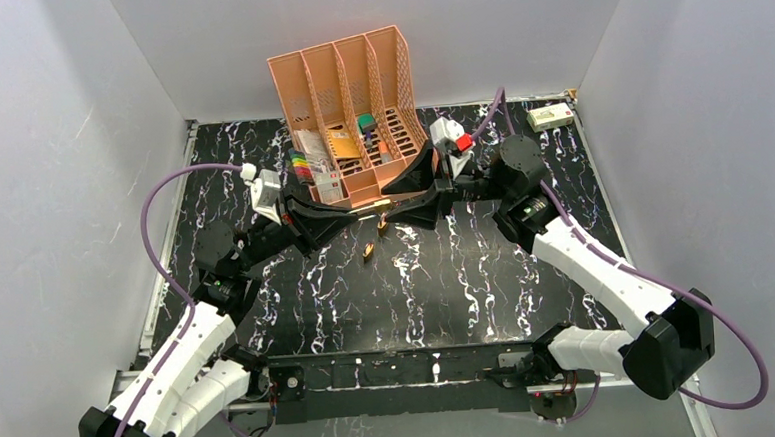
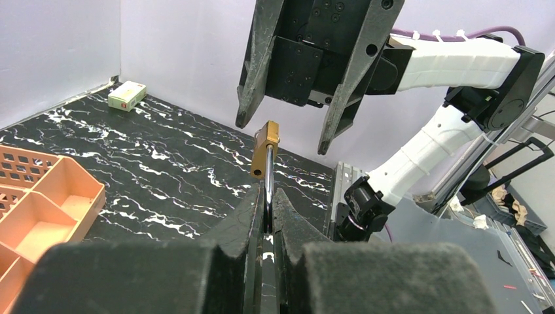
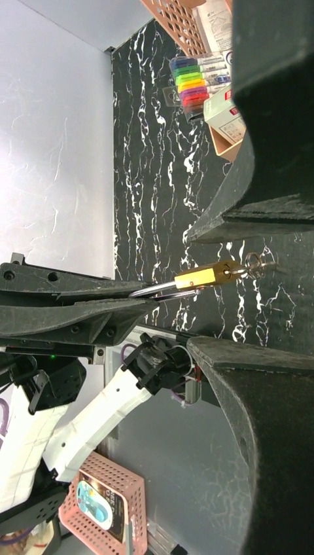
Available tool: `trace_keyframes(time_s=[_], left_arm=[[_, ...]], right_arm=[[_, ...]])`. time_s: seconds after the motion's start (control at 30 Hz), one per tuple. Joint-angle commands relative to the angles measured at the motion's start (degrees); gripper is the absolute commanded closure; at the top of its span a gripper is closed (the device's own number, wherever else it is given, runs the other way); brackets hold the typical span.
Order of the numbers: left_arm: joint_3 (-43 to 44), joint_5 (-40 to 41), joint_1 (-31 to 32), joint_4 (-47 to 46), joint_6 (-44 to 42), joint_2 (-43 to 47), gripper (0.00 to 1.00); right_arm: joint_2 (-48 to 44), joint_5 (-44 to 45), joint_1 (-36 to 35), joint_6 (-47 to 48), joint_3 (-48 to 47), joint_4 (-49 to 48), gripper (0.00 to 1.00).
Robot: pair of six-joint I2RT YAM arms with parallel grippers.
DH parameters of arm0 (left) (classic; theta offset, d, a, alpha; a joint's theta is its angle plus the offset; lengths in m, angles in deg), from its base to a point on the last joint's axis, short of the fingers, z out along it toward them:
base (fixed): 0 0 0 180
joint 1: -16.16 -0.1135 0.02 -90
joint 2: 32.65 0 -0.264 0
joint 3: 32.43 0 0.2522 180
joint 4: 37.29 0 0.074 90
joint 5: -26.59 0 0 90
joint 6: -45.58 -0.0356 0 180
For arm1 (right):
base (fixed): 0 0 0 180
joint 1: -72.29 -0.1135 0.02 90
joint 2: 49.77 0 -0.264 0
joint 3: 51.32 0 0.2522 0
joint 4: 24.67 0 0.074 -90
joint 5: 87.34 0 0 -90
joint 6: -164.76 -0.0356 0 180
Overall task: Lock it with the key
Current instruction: Lock the lock.
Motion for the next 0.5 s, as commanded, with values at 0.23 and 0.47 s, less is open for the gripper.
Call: trace_keyframes(time_s=[0.23, 0.47], left_arm=[[0.6, -0.6, -0.2, -4.2, -1.1, 1.5, 1.0], [0.9, -0.7, -0.2, -4.1, -0.9, 1.8, 1.0]], right_arm=[[1.2, -1.2, 0.2, -1.4, -3.6, -3.3, 0.42], [1.9, -1.8, 0.2, -2.1, -4.7, -2.6, 0.47]])
